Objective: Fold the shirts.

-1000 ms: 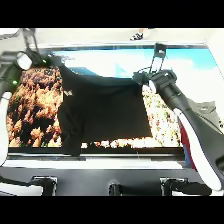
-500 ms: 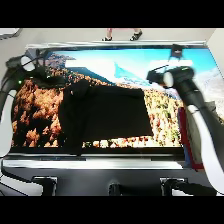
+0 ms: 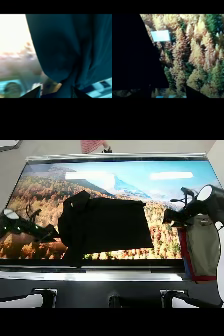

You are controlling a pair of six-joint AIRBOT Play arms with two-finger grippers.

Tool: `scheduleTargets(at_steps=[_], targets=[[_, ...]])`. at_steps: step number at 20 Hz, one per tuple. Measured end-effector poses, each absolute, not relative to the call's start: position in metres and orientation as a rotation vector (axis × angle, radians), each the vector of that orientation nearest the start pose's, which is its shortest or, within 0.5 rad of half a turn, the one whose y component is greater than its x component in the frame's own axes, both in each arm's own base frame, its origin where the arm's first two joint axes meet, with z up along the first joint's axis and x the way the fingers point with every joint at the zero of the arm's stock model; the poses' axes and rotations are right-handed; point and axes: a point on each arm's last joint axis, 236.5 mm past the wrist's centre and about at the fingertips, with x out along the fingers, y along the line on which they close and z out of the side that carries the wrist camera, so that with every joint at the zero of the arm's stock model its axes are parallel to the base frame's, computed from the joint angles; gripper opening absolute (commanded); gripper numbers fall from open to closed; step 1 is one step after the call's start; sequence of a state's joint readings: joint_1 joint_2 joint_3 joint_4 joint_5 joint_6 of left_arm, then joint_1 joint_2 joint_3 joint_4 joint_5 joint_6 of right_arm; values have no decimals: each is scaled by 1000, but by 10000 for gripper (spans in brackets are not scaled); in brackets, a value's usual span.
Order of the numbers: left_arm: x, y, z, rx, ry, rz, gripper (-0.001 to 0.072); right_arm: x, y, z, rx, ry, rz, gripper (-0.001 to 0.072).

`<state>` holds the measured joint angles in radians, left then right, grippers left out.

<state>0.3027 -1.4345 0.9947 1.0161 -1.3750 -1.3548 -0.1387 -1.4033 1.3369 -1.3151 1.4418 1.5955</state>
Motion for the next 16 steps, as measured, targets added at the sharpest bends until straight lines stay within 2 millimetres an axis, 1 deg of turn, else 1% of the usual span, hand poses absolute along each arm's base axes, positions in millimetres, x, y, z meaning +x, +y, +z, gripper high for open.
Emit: scheduleTargets(at_steps=[2,4,5,7,9,10,11,14,16], targets=[[307,-39,-72,-727,1576,-253,423,357,13,8,360,1520,82,492],[309,-43,-80,-761,1544,-247,419,350,18,3,371,1546,107,494],[310,-45,-84,-767,1532,-241,409,347,19,1,375,1559,114,496],[316,-46,-90,-775,1506,-227,357,340,21,-6,383,1582,121,505],[319,-46,-95,-774,1490,-213,130,333,23,-16,393,1607,125,512],[321,-46,-96,-774,1484,-211,72,329,25,-23,403,1617,124,513],[321,-46,-97,-774,1480,-207,31,325,27,-29,416,1628,124,513],[323,-47,-99,-774,1474,-205,30,316,37,-52,475,1636,122,513],[324,-46,-99,-772,1470,-204,31,314,44,-66,523,1625,116,512]])
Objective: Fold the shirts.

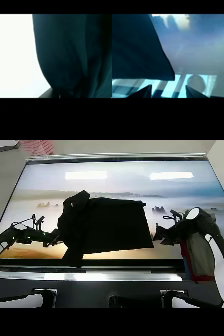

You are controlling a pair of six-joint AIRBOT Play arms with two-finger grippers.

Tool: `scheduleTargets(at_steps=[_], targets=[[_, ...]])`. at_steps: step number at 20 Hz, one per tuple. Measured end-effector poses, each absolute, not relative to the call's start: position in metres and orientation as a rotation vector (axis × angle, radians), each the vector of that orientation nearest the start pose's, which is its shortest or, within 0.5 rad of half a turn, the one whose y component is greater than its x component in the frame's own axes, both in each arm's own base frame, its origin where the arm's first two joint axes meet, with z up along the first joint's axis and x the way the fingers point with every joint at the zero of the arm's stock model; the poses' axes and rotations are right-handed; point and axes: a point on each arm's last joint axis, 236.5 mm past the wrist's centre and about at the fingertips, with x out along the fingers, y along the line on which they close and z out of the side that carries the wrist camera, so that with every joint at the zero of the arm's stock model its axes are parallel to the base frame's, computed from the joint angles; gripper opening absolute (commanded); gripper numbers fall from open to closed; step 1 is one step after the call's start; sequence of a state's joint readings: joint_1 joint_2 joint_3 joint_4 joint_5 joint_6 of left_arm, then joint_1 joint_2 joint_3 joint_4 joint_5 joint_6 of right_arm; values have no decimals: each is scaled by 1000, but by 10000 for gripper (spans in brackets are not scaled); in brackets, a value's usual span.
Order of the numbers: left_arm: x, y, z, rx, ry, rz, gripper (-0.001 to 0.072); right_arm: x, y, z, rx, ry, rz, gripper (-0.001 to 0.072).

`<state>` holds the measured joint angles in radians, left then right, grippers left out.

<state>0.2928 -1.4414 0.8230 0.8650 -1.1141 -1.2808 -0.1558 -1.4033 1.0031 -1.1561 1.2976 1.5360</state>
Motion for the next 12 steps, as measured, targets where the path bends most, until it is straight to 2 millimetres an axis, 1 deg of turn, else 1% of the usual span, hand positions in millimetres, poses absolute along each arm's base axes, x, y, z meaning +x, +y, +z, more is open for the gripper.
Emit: scheduleTargets(at_steps=[4,6,7,8,9,10,12], targets=[[325,-46,-95,-765,1458,-208,31,305,56,-90,612,1662,112,507],[325,-46,-93,-761,1451,-210,30,303,66,-96,676,1685,125,464],[326,-46,-91,-760,1448,-211,31,304,71,-98,709,1691,132,400],[326,-46,-90,-758,1444,-212,31,305,76,-100,739,1690,136,305],[326,-47,-88,-756,1440,-214,31,308,78,-102,760,1684,134,137],[326,-46,-86,-754,1436,-215,30,312,78,-105,770,1672,127,47],[327,-47,-82,-749,1433,-225,28,320,79,-105,799,1643,114,45]])
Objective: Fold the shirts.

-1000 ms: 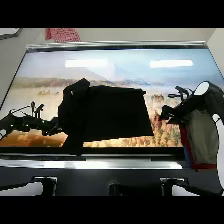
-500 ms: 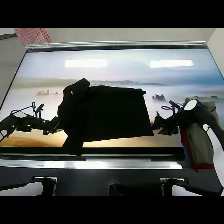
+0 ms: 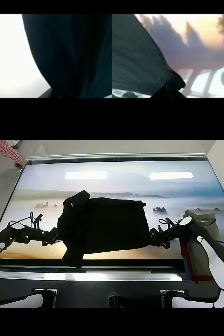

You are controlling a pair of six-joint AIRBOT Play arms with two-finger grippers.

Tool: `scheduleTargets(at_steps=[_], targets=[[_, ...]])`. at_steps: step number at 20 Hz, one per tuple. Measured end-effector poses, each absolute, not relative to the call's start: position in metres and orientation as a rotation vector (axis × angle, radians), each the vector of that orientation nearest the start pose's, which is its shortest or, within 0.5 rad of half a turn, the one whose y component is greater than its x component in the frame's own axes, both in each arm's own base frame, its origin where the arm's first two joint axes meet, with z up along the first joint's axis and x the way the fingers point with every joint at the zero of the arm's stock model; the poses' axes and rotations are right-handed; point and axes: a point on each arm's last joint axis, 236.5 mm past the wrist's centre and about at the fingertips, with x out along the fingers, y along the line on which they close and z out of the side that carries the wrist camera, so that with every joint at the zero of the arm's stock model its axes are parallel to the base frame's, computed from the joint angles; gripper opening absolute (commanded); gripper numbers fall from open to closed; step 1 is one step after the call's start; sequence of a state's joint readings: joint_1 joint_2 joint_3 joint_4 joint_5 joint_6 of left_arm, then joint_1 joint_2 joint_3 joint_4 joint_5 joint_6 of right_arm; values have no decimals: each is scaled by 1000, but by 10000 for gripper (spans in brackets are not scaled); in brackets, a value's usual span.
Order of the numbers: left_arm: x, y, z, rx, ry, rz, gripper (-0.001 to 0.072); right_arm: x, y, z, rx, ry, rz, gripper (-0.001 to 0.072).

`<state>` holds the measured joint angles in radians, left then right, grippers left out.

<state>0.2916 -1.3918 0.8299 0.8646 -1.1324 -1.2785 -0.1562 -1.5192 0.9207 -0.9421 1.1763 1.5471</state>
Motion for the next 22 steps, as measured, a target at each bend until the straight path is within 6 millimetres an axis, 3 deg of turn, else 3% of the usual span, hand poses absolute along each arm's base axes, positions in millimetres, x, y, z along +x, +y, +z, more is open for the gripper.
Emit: scheduleTargets(at_steps=[3,5,6,7,8,9,11,12,13,15,17,18,20,22], targets=[[337,-41,-57,-692,1391,-249,27,345,74,-87,762,1542,140,45],[358,-33,-15,-610,1284,-266,27,374,71,-46,700,1412,196,45],[372,-28,20,-558,1198,-276,28,392,68,-16,664,1318,219,45],[386,-23,60,-505,1096,-279,28,412,61,20,615,1199,226,45],[397,-19,108,-458,981,-278,28,432,53,69,554,1054,234,45],[406,-15,167,-398,841,-274,28,450,44,128,488,879,236,46],[400,-11,297,-290,536,-249,28,457,27,250,349,549,215,46],[384,-10,364,-237,374,-224,28,446,18,319,279,364,188,46],[362,-8,418,-196,240,-190,28,427,11,375,219,220,161,46],[308,-5,501,-141,24,-113,28,374,1,461,124,-7,99,46],[258,-6,546,-122,-113,-64,28,327,-3,502,82,-110,55,46],[240,-8,558,-117,-155,-51,28,310,-4,511,68,-128,38,46],[217,-9,570,-112,-198,-30,28,288,-6,517,49,-137,14,46],[207,-9,575,-111,-215,-18,28,276,-8,519,37,-135,-4,46]])
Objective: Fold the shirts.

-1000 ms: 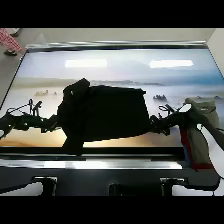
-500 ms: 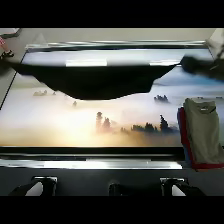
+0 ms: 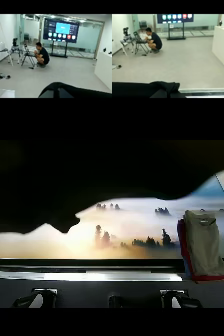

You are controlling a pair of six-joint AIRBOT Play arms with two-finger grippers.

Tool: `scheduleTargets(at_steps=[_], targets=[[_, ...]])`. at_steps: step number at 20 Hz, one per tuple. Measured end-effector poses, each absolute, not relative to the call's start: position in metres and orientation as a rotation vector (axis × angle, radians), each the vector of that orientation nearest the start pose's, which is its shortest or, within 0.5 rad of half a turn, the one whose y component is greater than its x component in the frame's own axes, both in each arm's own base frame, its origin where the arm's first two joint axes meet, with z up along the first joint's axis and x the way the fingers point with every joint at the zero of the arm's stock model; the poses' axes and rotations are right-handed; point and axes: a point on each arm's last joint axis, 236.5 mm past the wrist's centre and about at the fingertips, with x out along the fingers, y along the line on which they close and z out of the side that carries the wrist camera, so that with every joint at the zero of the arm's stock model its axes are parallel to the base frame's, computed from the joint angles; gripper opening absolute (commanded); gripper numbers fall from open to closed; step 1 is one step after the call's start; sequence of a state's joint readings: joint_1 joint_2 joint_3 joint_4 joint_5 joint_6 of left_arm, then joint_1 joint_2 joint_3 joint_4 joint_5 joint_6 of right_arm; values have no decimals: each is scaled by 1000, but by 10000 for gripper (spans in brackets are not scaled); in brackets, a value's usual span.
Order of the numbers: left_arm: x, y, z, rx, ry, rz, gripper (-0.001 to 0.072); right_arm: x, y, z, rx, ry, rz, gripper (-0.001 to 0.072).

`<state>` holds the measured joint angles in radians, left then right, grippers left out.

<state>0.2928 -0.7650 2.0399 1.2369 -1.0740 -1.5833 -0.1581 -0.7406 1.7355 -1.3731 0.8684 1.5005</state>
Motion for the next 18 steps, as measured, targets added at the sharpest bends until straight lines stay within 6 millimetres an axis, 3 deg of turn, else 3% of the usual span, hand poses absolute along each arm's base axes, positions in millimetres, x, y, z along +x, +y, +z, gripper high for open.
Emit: scheduleTargets(at_steps=[3,5,7,9,11,13,16,18], targets=[[211,-5,573,-116,-201,-6,28,276,-12,510,44,-91,-20,46],[233,1,553,-126,-120,0,29,296,-15,480,61,28,-23,46],[272,12,515,-153,19,5,29,329,-17,429,84,218,-17,46],[325,25,451,-191,220,10,29,370,-20,356,109,471,-3,45],[375,36,367,-229,438,7,29,408,-18,280,128,705,20,45],[417,41,270,-263,649,1,30,444,-10,203,131,905,44,46],[458,33,145,-297,867,-15,30,492,5,99,143,1085,58,46],[479,23,85,-305,947,-25,30,518,9,50,215,1119,14,46]])
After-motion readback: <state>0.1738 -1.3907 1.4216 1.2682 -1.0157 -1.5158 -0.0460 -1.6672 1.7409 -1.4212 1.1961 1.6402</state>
